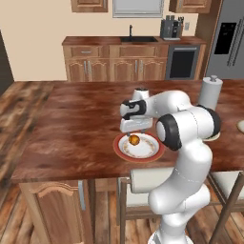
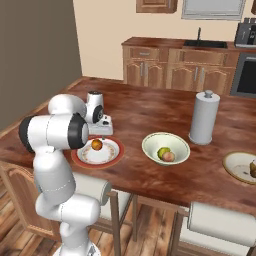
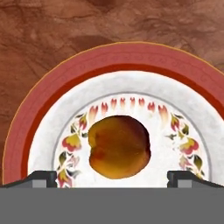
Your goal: Take the fruits from the plate on the dining counter and place two fruits in each bowl.
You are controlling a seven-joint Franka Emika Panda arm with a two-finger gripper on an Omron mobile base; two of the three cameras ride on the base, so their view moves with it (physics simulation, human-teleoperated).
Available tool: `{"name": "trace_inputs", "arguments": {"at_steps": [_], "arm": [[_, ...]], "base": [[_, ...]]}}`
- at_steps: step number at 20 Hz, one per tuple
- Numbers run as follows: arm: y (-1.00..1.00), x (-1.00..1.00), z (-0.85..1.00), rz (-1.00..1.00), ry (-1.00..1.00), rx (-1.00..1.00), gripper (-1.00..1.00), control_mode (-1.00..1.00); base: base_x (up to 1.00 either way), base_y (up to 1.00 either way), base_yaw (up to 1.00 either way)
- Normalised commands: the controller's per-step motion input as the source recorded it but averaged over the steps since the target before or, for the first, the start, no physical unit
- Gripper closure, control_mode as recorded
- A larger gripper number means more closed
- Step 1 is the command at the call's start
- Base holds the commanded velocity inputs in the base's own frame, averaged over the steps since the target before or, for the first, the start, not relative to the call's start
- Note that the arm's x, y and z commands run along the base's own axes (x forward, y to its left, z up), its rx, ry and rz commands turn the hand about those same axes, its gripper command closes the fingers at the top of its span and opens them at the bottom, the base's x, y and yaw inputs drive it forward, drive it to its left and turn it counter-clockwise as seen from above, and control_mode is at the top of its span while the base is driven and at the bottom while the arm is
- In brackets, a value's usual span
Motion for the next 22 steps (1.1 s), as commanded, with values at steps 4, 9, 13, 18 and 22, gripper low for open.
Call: {"name": "trace_inputs", "arguments": {"at_steps": [4,9,13,18,22], "arm": [[0.0,0.05,-0.15,0.0,0.15,0.0,-1.0,-1.0],[0.0,0.0,-0.34,0.0,0.16,0.0,-1.0,-1.0],[0.0,0.0,-0.29,0.0,0.1,0.0,-1.0,-1.0],[0.0,0.0,-0.15,0.0,0.03,0.0,-1.0,-1.0],[0.0,0.0,0.0,0.0,0.0,0.0,-1.0,-1.0]], "base": [[0.0,0.0,0.0],[0.0,0.0,0.0],[0.0,0.0,0.0],[0.0,0.0,0.0],[0.0,0.0,0.0]]}}
